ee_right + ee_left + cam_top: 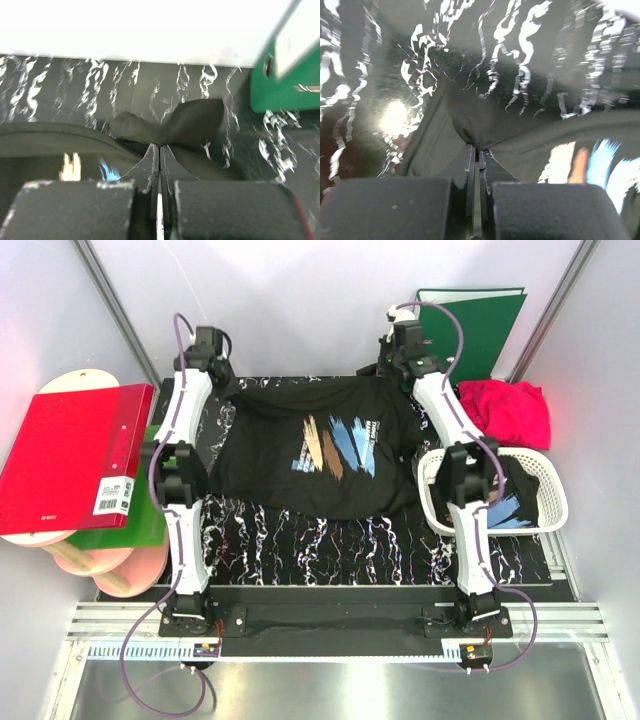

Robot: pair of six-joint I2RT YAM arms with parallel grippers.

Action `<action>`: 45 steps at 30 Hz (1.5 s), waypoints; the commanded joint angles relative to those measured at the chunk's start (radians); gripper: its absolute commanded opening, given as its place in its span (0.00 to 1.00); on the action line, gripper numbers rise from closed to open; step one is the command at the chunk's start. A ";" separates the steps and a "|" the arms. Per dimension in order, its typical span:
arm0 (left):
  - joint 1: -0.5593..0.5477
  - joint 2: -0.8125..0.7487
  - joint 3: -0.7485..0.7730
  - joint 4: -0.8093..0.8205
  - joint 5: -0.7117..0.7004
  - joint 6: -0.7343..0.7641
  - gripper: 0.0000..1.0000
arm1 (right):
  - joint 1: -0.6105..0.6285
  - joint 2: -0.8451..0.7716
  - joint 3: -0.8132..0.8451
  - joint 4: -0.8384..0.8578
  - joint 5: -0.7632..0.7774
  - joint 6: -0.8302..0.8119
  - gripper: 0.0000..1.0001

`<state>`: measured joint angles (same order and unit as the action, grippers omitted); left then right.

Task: Fold and stack the t-shirts
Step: Flatten out the tshirt, then grap the side of the flattened tshirt furthest away from the robot with both arms

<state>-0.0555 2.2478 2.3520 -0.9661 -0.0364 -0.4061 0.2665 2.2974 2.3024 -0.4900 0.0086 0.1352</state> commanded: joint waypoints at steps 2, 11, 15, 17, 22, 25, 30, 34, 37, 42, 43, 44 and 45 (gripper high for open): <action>0.048 0.130 0.069 0.061 0.098 -0.031 0.00 | -0.001 0.215 0.300 0.004 0.077 0.017 0.00; 0.144 0.086 0.038 0.145 0.239 -0.040 0.99 | 0.011 0.242 0.298 0.077 0.169 0.008 1.00; 0.143 -0.042 -0.097 0.170 0.283 -0.014 0.99 | 0.043 0.087 0.135 0.079 0.192 -0.016 1.00; 0.143 -0.112 -0.207 0.184 0.300 -0.008 0.99 | 0.045 -0.015 0.017 0.077 0.165 -0.005 1.00; 0.106 -0.146 -0.346 0.178 0.343 0.013 0.99 | 0.045 -0.192 -0.251 0.067 0.125 0.033 1.00; 0.076 -0.131 -0.338 0.175 0.365 0.015 0.99 | 0.045 -0.254 -0.355 0.061 0.091 0.053 1.00; 0.022 -0.110 -0.361 0.173 0.395 0.009 0.99 | 0.043 -0.326 -0.454 0.039 0.062 0.089 1.00; -0.018 -0.093 -0.361 0.101 0.328 0.020 0.99 | 0.043 -0.305 -0.482 -0.031 -0.006 0.116 1.00; -0.020 -0.074 -0.330 0.069 0.268 -0.002 0.99 | 0.043 -0.263 -0.466 -0.078 -0.067 0.138 1.00; -0.018 -0.007 -0.238 0.056 0.217 -0.052 0.99 | 0.042 -0.199 -0.388 -0.082 -0.049 0.136 1.00; -0.020 0.005 -0.223 0.056 0.216 -0.077 0.99 | 0.042 -0.184 -0.362 -0.088 -0.053 0.127 1.00; -0.021 0.018 -0.189 0.058 0.199 -0.088 0.99 | 0.039 -0.170 -0.335 -0.094 -0.056 0.124 1.00; -0.023 0.047 -0.168 0.056 0.194 -0.095 0.99 | 0.037 -0.146 -0.284 -0.108 -0.070 0.124 1.00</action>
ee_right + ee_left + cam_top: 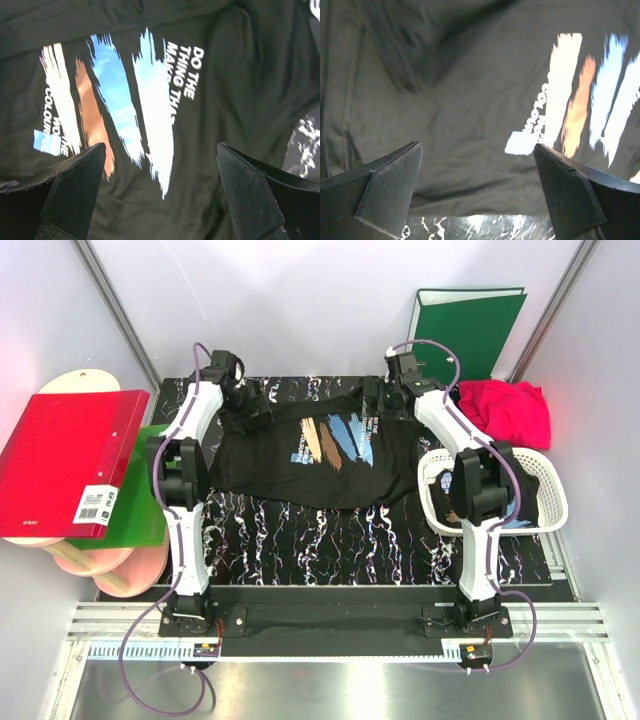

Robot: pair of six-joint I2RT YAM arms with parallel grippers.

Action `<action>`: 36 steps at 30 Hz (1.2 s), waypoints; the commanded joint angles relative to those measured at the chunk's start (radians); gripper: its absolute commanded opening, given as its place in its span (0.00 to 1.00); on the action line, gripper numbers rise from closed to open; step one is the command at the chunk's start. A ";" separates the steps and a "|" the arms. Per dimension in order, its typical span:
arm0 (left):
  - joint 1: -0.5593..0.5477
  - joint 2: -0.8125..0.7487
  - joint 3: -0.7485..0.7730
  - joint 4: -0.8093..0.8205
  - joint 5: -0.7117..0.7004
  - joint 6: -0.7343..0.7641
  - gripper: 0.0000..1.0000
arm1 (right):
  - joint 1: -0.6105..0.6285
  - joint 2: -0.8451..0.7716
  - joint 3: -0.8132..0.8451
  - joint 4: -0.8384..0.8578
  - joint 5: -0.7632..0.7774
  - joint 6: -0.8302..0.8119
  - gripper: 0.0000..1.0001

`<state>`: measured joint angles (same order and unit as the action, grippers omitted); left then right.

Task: Fold and stack the t-shirts
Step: Grap the side of the flattened tshirt furthest away from the robot with both arms

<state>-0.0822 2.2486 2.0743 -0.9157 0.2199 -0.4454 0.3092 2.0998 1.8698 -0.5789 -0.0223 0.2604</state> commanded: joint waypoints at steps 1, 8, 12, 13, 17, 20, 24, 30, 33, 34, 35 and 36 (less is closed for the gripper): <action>0.005 0.063 0.131 0.006 -0.063 -0.070 0.99 | -0.005 0.063 0.172 -0.025 -0.042 0.000 1.00; 0.019 0.163 0.184 0.009 -0.036 -0.110 0.97 | -0.012 0.121 0.259 -0.049 -0.015 -0.004 1.00; 0.028 0.167 0.173 0.006 -0.040 -0.115 0.94 | -0.038 0.181 0.330 -0.047 0.018 0.016 1.00; 0.030 0.164 0.167 0.008 -0.042 -0.115 0.93 | -0.044 0.202 0.357 -0.047 0.018 0.032 1.00; 0.044 0.138 0.141 0.000 -0.060 -0.111 0.93 | -0.079 0.411 0.645 -0.049 0.001 0.076 0.99; 0.059 0.144 0.124 0.000 -0.048 -0.111 0.85 | -0.087 0.576 0.886 -0.047 0.005 0.094 0.97; 0.068 0.151 0.109 0.014 -0.002 -0.107 0.40 | -0.091 0.680 0.967 0.033 0.018 0.108 0.91; 0.079 0.154 0.067 0.034 0.039 -0.101 0.00 | -0.096 0.695 0.871 0.099 -0.007 0.155 0.88; 0.081 0.158 0.064 0.038 0.050 -0.102 0.00 | -0.099 0.713 0.881 0.106 -0.025 0.178 0.87; 0.081 0.157 0.063 0.040 0.055 -0.101 0.00 | -0.098 0.720 0.887 0.120 -0.022 0.184 0.86; 0.079 0.155 0.060 0.038 0.055 -0.101 0.00 | -0.097 0.721 0.890 0.131 -0.024 0.184 0.87; 0.079 0.155 0.055 0.038 0.055 -0.101 0.00 | -0.099 0.723 0.894 0.139 -0.024 0.172 0.87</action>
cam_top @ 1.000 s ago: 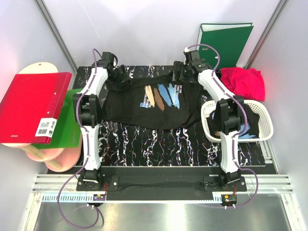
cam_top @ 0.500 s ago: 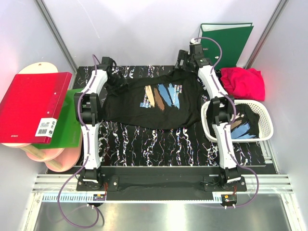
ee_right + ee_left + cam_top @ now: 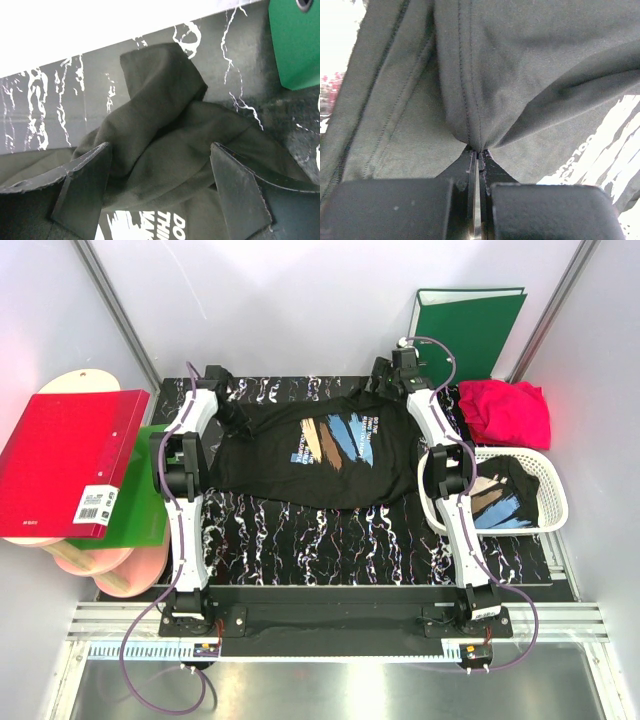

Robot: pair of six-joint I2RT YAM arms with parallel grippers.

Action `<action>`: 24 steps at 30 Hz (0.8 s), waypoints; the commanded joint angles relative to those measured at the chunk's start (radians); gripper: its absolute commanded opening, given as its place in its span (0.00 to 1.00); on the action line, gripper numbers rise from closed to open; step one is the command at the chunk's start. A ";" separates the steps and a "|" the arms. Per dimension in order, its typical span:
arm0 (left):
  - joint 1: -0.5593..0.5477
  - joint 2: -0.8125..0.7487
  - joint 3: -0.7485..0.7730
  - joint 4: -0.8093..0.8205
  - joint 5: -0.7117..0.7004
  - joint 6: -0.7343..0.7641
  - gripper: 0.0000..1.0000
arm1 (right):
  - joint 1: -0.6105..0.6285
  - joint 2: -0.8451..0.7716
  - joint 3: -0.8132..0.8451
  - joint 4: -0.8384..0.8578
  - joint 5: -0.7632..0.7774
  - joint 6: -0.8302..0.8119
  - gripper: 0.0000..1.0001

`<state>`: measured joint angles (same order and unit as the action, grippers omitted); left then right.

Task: Fold and stack the t-shirts
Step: Grap the side of the flattened tshirt furthest away from the robot with both arms

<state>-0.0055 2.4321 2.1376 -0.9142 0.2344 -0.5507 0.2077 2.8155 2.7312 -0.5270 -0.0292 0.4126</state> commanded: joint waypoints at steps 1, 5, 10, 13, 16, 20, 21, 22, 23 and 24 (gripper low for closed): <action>0.002 -0.034 -0.013 0.037 0.036 0.008 0.00 | 0.004 0.001 0.045 0.088 0.000 0.014 0.87; 0.002 -0.054 -0.048 0.032 0.017 0.005 0.00 | -0.001 -0.091 -0.030 0.087 0.070 -0.018 0.87; 0.002 -0.067 -0.081 0.012 0.003 0.005 0.00 | -0.030 -0.237 -0.148 0.088 0.089 -0.008 0.88; 0.002 -0.074 -0.099 0.005 0.003 0.009 0.00 | -0.057 -0.208 -0.084 0.093 0.042 0.040 0.87; -0.001 -0.088 -0.134 0.000 0.006 0.021 0.00 | -0.074 -0.145 0.026 0.088 -0.003 0.081 0.84; -0.008 -0.107 -0.179 -0.003 0.005 0.037 0.00 | -0.079 -0.126 0.039 0.127 -0.046 0.143 0.84; -0.008 -0.107 -0.191 -0.003 0.005 0.038 0.00 | -0.080 -0.116 0.036 0.136 -0.058 0.169 0.83; -0.008 -0.108 -0.197 -0.005 0.014 0.038 0.00 | -0.080 -0.107 0.038 0.150 -0.090 0.182 0.84; -0.011 -0.111 -0.203 -0.005 0.016 0.043 0.00 | -0.079 -0.094 0.044 0.153 -0.106 0.196 0.83; -0.013 -0.111 -0.215 -0.003 0.016 0.044 0.00 | -0.079 -0.073 0.047 0.153 -0.123 0.228 0.83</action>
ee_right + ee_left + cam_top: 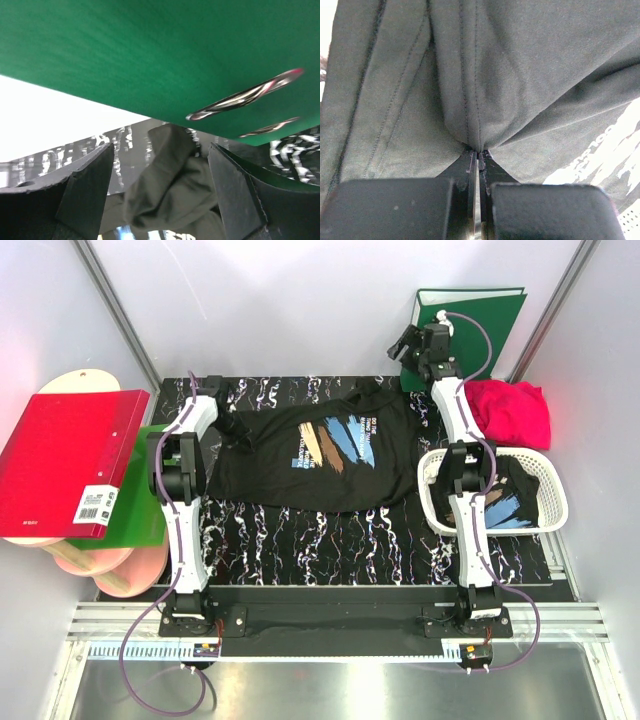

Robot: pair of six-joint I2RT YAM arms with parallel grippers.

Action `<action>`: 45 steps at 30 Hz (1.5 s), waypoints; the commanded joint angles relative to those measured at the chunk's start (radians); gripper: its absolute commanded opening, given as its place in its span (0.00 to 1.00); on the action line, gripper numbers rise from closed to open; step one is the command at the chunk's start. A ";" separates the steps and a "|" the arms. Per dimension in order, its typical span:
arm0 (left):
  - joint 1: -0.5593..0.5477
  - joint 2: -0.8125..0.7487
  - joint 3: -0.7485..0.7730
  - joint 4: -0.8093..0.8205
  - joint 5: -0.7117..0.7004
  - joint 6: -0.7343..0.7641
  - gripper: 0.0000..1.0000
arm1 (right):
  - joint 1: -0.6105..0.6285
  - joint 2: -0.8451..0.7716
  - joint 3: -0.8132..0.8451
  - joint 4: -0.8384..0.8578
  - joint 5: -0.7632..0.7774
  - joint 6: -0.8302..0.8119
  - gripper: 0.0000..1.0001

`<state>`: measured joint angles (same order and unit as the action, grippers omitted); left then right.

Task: Fold and stack the t-shirts
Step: Grap the side of the flattened tshirt furthest away from the robot with both arms

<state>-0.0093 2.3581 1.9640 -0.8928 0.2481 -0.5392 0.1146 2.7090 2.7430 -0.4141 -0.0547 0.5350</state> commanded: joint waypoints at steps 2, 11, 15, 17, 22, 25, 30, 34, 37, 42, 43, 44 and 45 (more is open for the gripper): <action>-0.015 -0.040 -0.051 -0.026 0.002 0.038 0.00 | 0.014 0.054 0.035 0.046 -0.163 0.146 0.82; -0.029 -0.030 -0.063 -0.029 0.005 0.051 0.00 | 0.059 0.075 -0.011 0.057 -0.313 0.195 0.80; -0.032 -0.028 -0.059 -0.032 0.011 0.050 0.00 | 0.060 0.078 -0.045 0.041 -0.330 0.195 0.80; -0.034 -0.029 -0.057 -0.032 0.011 0.053 0.00 | 0.063 0.081 -0.046 0.029 -0.339 0.189 0.79; -0.035 -0.025 -0.039 -0.031 0.022 0.056 0.00 | 0.088 0.051 -0.092 -0.052 -0.315 0.097 0.77; -0.037 -0.023 -0.027 -0.032 0.031 0.058 0.00 | 0.105 0.017 -0.141 -0.054 -0.277 0.059 0.71; -0.037 -0.023 -0.024 -0.032 0.040 0.064 0.00 | 0.123 0.040 -0.098 -0.055 -0.234 0.036 0.25; -0.037 -0.039 -0.042 -0.032 0.039 0.071 0.00 | 0.135 0.041 -0.069 -0.061 -0.220 0.020 0.00; -0.037 -0.051 -0.043 -0.032 0.034 0.074 0.00 | 0.138 0.015 -0.069 -0.068 -0.224 0.017 0.00; -0.037 -0.046 -0.040 -0.037 0.030 0.070 0.00 | 0.138 -0.070 -0.083 -0.094 -0.243 -0.004 0.00; -0.037 -0.045 -0.036 -0.041 0.026 0.070 0.00 | 0.137 -0.086 -0.094 -0.098 -0.244 -0.013 0.00; -0.037 -0.043 -0.033 -0.047 0.020 0.070 0.00 | 0.138 -0.124 -0.126 -0.109 -0.241 -0.015 0.00; -0.037 -0.043 -0.031 -0.054 0.011 0.071 0.00 | 0.138 -0.143 -0.144 -0.117 -0.237 -0.018 0.02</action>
<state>-0.0391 2.3363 1.9255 -0.9016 0.2749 -0.4866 0.2462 2.7632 2.6209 -0.5175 -0.2970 0.5556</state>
